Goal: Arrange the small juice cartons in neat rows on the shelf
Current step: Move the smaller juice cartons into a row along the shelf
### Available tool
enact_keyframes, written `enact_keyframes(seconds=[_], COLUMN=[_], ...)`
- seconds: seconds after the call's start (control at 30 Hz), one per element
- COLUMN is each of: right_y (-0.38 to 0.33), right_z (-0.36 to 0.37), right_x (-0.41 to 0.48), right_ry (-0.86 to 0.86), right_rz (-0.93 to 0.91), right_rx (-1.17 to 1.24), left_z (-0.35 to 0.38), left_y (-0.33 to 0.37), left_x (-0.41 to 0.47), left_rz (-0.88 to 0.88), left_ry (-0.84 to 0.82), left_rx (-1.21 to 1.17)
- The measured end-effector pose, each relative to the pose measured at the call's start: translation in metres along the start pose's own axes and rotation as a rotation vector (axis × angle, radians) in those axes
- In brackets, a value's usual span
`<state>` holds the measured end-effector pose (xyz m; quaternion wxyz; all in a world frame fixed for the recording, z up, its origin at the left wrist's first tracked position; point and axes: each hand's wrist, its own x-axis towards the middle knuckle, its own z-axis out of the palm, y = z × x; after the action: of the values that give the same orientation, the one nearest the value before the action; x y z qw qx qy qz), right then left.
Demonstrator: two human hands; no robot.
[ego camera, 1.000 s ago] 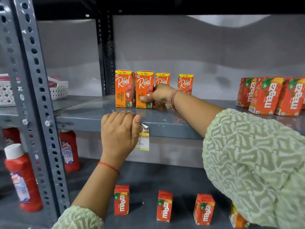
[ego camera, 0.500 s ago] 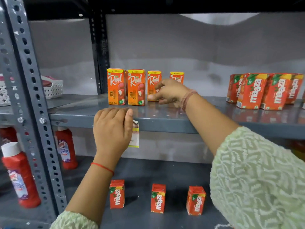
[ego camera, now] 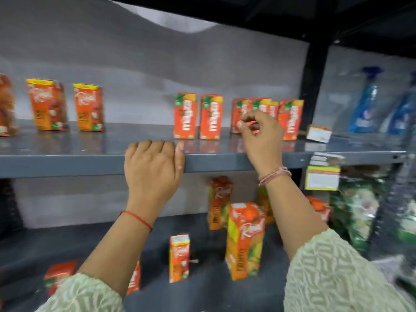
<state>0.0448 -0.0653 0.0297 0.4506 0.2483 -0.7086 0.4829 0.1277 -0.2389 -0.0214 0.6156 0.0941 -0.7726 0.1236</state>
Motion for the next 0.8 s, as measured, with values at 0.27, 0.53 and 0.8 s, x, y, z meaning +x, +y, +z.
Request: enact_keyframes(seconds=[0.27,0.53,0.8], right_y=[0.113,0.150,0.140], right_z=[-0.107,-0.117,-0.124], right_x=[0.087,0.113,0.079], right_ry=[0.183,-0.274,-0.013], right_rz=[0.325,0.566,0.490], right_rx=[-0.405,-0.618,-0.329], left_z=[0.018,0.026,0.026], left_y=[0.106,0.109,0.111], left_x=[0.011,0.009,0.007], left_rz=[0.025,0.005,0.014], left_ry=[0.007,0.110,0.130], left_rx=[-0.094,-0.050,-0.049])
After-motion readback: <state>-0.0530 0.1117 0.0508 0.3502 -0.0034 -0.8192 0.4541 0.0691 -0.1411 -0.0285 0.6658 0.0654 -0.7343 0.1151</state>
